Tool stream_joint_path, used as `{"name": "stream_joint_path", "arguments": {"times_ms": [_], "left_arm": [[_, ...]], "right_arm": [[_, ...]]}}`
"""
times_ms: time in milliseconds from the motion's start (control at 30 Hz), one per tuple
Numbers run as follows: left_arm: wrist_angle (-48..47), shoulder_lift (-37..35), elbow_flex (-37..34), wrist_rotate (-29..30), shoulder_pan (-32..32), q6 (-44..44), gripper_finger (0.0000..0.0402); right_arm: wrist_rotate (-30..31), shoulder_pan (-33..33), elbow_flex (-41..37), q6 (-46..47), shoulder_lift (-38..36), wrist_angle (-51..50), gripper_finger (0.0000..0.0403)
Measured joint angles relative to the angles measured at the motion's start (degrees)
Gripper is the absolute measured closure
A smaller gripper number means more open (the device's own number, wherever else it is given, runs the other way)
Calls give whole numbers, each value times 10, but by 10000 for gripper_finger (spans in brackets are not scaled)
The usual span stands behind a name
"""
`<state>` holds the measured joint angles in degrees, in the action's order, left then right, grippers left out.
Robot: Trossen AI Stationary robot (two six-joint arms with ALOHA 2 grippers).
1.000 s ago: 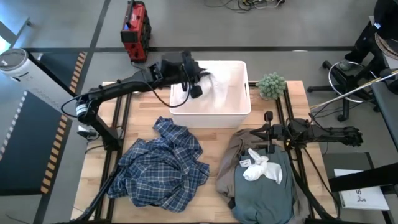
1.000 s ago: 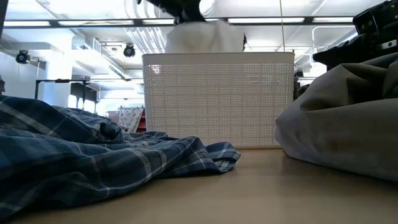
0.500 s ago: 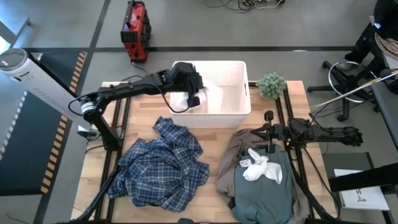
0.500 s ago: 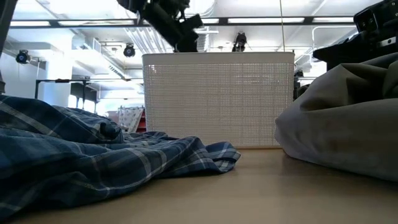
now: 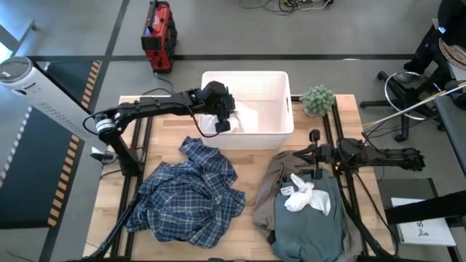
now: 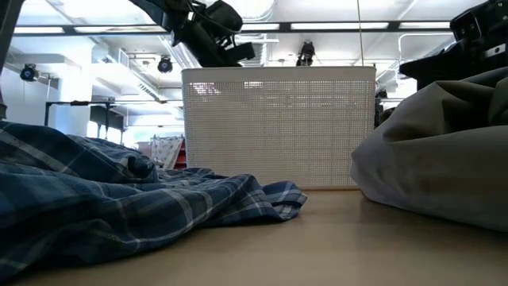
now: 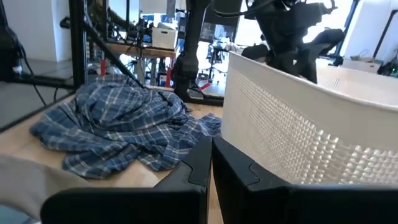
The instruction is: Sort clothes
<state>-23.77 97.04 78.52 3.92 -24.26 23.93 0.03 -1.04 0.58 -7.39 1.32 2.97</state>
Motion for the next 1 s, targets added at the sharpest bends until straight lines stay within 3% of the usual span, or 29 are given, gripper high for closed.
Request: {"name": "stream_joint_path", "arguments": {"times_ms": [367, 533, 800, 1000], "left_arm": [[17, -7, 38, 0, 14, -37, 169], [13, -28, 39, -9, 32, -30, 123], [63, -82, 2, -20, 93, 10, 130], [153, -156, -80, -20, 136, 11, 161]], "right_arm": [[0, 0, 0, 47, 0, 53, 403], [0, 0, 0, 60, 0, 62, 403], [-12, 0, 7, 59, 1, 91, 403], [-84, 0, 30, 81, 16, 92, 403]]}}
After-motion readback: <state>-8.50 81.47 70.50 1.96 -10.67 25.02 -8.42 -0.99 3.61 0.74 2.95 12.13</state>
